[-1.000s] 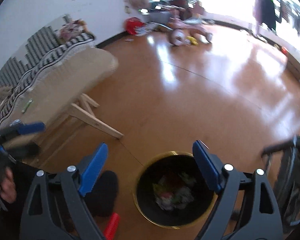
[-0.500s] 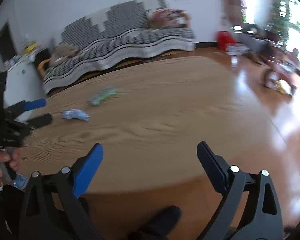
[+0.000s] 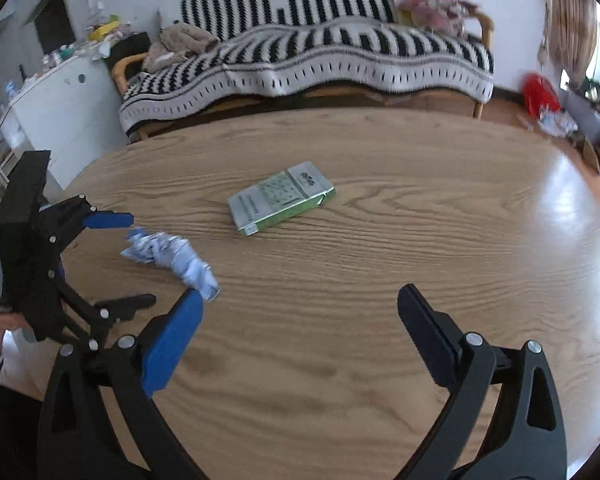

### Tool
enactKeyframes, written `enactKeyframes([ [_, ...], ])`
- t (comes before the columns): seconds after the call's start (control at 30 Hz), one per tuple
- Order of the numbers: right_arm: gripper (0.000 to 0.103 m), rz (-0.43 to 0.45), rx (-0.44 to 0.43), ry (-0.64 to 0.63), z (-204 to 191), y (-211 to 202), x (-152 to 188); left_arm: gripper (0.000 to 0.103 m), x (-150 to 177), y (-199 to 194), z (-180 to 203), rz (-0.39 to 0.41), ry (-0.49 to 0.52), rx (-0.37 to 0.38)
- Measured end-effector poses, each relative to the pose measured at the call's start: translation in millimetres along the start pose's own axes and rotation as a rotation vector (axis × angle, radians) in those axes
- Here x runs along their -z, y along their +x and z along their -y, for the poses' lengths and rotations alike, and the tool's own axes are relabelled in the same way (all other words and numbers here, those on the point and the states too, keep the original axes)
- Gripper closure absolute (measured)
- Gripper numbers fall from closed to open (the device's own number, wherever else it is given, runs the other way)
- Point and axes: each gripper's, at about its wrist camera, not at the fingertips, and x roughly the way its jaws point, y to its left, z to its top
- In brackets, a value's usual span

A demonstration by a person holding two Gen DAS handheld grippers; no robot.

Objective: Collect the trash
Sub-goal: 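Grasp the crumpled foil wrapper with the left tool while the right tool grasps the green-white pack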

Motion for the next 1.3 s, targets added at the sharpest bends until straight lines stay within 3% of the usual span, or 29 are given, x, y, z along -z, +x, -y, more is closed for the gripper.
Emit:
enactKeyframes([
  [0.27, 0.009, -0.039, 0.004, 0.033, 2, 41, -11, 0.008, -15, 34, -5, -0.012, 0.018, 0.026],
  [0.3, 0.009, -0.04, 0.012, 0.032, 2, 43, -12, 0.014, -16, 35, -5, -0.008, 0.004, 0.026],
  [0.37, 0.009, -0.046, 0.024, 0.051, 2, 47, -17, 0.037, -17, 34, -9, -0.004, -0.057, 0.079],
  [0.43, 0.009, -0.054, 0.024, 0.075, 2, 52, -23, 0.069, -16, 31, -12, 0.0, -0.096, 0.047],
  [0.47, 0.009, -0.059, 0.028, 0.087, 1, 55, -26, 0.076, -16, 29, -14, -0.001, -0.112, 0.051],
  [0.57, 0.008, -0.083, 0.042, 0.112, -8, 65, -38, 0.076, -6, 24, -25, -0.013, -0.219, 0.055],
  [0.73, 0.008, -0.1, 0.032, 0.248, -18, 85, -58, 0.077, 12, 12, -35, -0.036, -0.293, 0.029],
  [0.93, 0.008, -0.139, 0.112, 0.4, -30, 119, -76, 0.077, 26, -15, -43, -0.014, -0.341, 0.026],
  [1.13, 0.008, -0.131, 0.24, 0.347, -46, 145, -89, 0.077, 37, -27, -62, -0.009, -0.415, -0.002],
  [1.23, 0.027, -0.111, 0.277, 0.272, -52, 147, -88, 0.077, 43, -28, -72, -0.016, -0.452, -0.025],
  [1.3, 0.038, -0.099, 0.258, 0.249, -50, 142, -86, 0.077, 46, -29, -77, -0.022, -0.474, -0.035],
])
